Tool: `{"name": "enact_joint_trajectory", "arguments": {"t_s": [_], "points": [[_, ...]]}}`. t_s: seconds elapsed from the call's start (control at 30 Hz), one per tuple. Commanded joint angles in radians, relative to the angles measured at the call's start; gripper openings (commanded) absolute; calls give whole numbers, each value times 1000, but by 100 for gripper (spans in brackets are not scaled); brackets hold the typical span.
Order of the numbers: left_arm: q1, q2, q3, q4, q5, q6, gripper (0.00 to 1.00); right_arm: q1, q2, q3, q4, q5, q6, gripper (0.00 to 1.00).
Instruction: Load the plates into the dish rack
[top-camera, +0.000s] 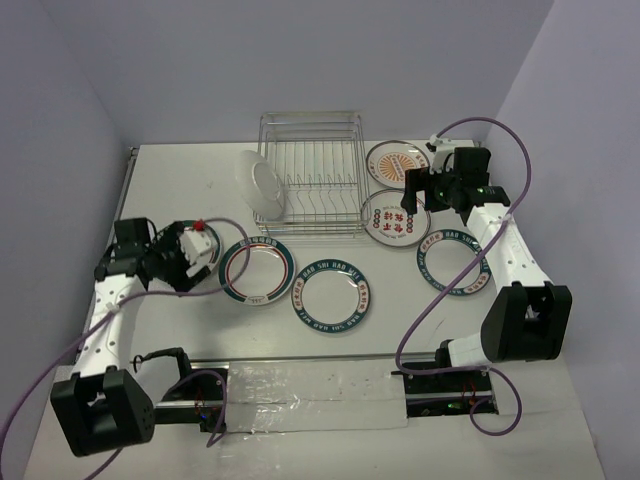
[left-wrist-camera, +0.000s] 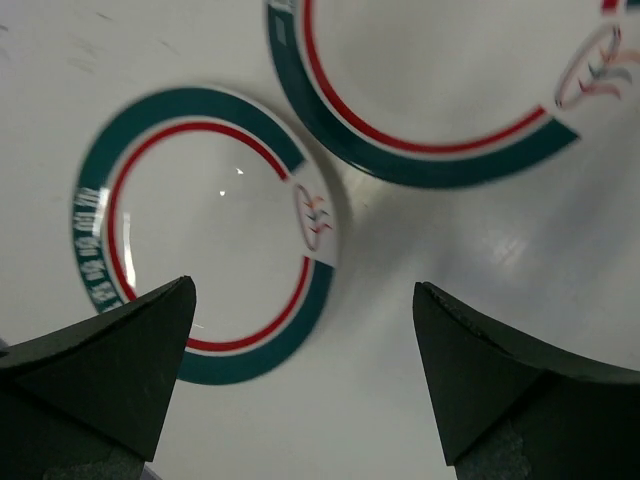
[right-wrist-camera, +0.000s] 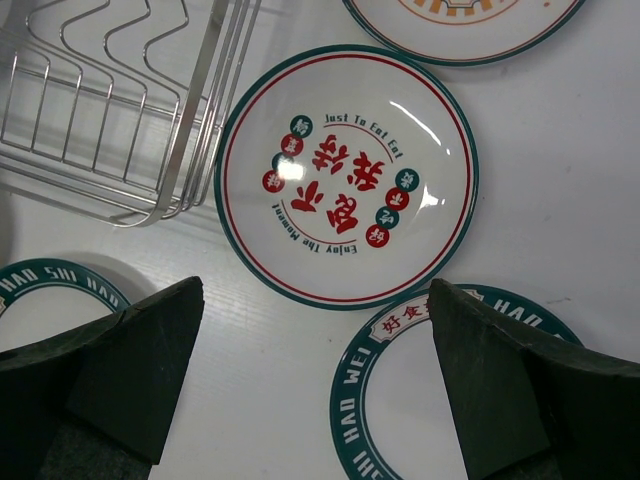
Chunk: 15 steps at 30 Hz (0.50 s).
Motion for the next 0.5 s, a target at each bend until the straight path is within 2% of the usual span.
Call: {"name": "enact_joint_trajectory", "arguments": {"t_s": [0.0,0.07,0.27,0.47], "points": [[-1,-118,-115,-84,-52,282,99,-4,-46,34,1,10,-22,100],[-7,-154,-201,-39,-99,299,99,-4,-44,31,4,8,-19,100],[-51,-261,-389,250,-211,253,96,-4,-33,40,2,-2,-1,100],[-89,-222,-488,453,-253,236,93,-4,-26,52,-7,2,-1,100]]}}
